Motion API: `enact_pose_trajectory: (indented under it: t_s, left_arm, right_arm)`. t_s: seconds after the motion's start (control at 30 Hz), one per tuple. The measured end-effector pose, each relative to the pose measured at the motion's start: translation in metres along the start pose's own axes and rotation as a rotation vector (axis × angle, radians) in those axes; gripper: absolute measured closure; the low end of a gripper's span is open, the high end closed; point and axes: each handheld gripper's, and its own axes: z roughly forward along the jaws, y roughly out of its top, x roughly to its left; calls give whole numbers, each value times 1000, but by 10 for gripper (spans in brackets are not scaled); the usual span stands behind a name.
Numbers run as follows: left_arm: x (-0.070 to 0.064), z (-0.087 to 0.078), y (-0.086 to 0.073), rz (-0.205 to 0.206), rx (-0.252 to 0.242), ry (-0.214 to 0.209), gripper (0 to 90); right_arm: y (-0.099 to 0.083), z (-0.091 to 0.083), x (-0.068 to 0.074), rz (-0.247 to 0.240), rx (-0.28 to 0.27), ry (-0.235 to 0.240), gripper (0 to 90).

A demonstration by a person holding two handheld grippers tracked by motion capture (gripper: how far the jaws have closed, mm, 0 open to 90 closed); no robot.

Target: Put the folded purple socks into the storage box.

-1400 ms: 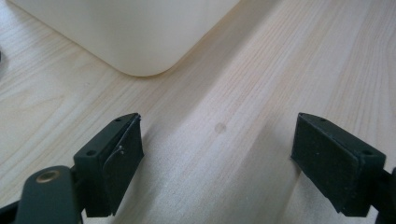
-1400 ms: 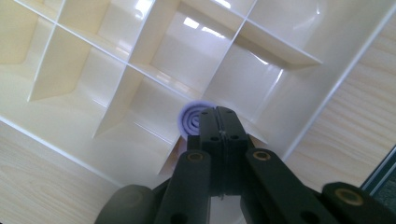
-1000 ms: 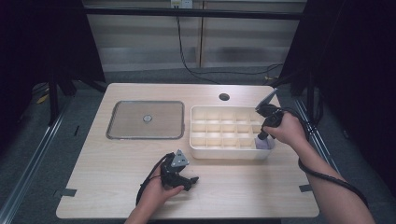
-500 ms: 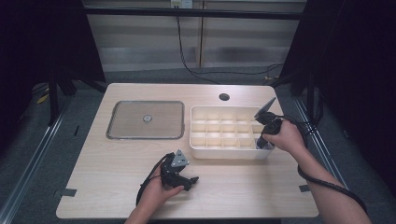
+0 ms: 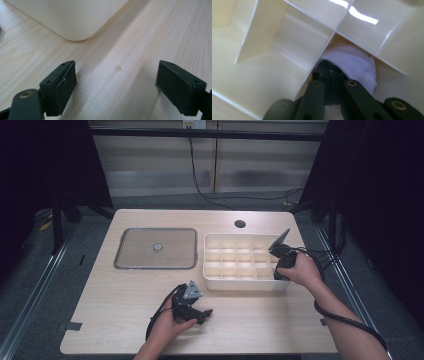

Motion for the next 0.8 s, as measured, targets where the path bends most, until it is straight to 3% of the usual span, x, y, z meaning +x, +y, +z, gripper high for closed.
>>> enact_pose_trajectory:
  t_s: [0.43,0.8]
  left_arm:
    - [0,0,0,-2,-1,1,161]
    - [0,0,0,-2,-1,1,160]
  right_arm:
    - [-4,-2,-4,3,-27,32,900]
    - [-4,-13,-3,1,-41,29,900]
